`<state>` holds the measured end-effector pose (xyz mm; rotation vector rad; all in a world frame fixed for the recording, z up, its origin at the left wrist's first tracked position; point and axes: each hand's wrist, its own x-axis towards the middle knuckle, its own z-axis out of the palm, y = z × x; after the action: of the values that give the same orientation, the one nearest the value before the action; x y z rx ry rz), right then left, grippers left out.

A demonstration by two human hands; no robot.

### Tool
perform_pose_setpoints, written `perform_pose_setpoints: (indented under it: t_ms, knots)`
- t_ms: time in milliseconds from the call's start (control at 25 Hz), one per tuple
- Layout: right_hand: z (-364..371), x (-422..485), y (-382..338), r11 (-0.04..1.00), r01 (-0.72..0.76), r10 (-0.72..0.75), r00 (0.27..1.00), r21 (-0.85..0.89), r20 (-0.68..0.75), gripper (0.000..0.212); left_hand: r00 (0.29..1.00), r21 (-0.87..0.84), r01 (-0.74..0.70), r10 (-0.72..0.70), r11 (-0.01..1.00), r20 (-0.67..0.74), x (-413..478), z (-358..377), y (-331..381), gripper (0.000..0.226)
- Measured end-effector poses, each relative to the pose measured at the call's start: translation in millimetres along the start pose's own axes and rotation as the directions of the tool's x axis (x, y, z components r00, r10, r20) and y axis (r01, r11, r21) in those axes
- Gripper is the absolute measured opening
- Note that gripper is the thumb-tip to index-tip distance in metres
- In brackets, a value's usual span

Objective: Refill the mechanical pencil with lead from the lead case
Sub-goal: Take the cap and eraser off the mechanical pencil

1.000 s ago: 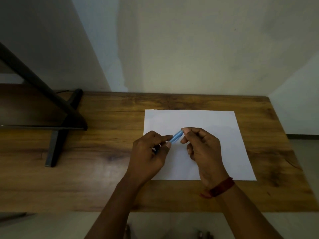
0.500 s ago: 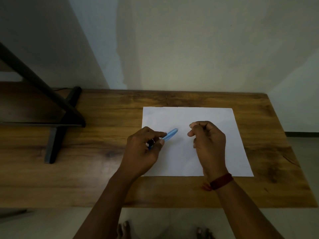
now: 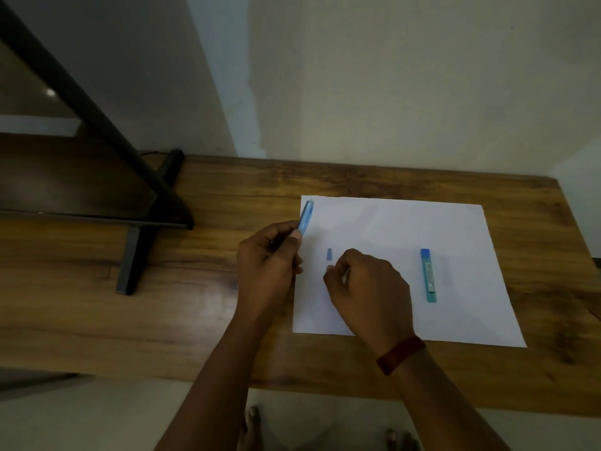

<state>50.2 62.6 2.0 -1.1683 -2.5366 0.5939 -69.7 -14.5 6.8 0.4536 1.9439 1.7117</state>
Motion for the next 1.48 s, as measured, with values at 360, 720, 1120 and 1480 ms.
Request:
perform_pose_setpoints:
  t_ms: [360,720,1120,1480]
  knots:
    - [6,-1,-3,0.999,0.012,-0.013,1.0,-0.042,-0.021,0.026,0.995,-0.117,0.085,-0.09,0.99,-0.04,0,-3,2,0.015]
    - [2,2,-1,0.997,-0.025,0.025,1.0,0.067,-0.003,0.026,0.995,-0.115,0.085,-0.09,0.99,-0.039,0,-2,2,0.015]
    - [-28,12,24,0.915,-0.133,0.21,0.963,0.381,-0.169,0.016,0.995,-0.142,0.085,-0.09,0.986,-0.035,0,4,5,0.015]
    - [-44,-25,36,0.932,-0.009,0.034,0.997,0.362,-0.064,0.018,0.982,-0.18,0.056,-0.021,0.982,0.188,-20,41,16,0.013]
